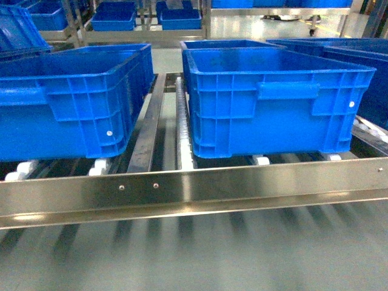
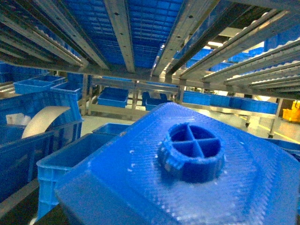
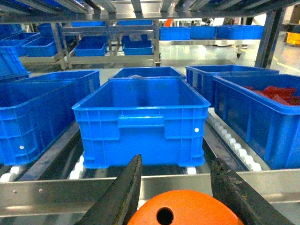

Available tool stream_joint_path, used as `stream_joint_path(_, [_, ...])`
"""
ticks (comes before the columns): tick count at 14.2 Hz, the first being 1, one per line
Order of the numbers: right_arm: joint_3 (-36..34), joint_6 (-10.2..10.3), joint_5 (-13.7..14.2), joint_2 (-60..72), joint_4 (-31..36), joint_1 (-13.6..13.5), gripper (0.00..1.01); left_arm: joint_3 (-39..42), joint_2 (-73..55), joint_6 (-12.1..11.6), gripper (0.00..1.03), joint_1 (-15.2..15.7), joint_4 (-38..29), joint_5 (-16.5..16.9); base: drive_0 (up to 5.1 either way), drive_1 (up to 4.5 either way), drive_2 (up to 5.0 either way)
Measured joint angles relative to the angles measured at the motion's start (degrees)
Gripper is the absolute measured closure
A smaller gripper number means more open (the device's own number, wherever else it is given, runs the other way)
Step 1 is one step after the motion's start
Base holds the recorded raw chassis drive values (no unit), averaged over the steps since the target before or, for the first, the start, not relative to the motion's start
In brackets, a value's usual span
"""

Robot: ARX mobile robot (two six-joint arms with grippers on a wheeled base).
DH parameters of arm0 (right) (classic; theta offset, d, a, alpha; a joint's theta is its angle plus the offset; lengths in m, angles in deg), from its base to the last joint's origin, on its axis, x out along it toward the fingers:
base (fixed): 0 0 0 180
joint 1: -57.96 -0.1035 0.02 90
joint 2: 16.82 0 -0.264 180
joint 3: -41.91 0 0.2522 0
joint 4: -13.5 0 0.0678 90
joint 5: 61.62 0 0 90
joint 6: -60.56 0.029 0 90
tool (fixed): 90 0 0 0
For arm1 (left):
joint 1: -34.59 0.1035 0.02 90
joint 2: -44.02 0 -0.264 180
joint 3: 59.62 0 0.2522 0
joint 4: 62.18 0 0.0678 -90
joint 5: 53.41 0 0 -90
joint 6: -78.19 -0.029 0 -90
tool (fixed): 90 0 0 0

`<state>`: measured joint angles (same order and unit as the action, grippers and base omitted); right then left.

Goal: Sort blue parts and orange caps into right shelf containers

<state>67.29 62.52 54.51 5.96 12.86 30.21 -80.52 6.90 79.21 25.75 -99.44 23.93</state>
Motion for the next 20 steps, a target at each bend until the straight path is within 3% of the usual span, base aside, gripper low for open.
stream_joint_path(8, [0.0,0.0,0.02,0.0,0.17,0.0,0.61,0.0,-0.22,0.0,0.44,0.04,0.04,0.02,0.1,4.12,-4.0])
stream_joint_path(20, [0.0,0.0,0.02,0.0,0.17,0.0,0.61,0.0,-0.22,0.0,0.44,0.04,0.04,0.0,0.0,0.0,0.0])
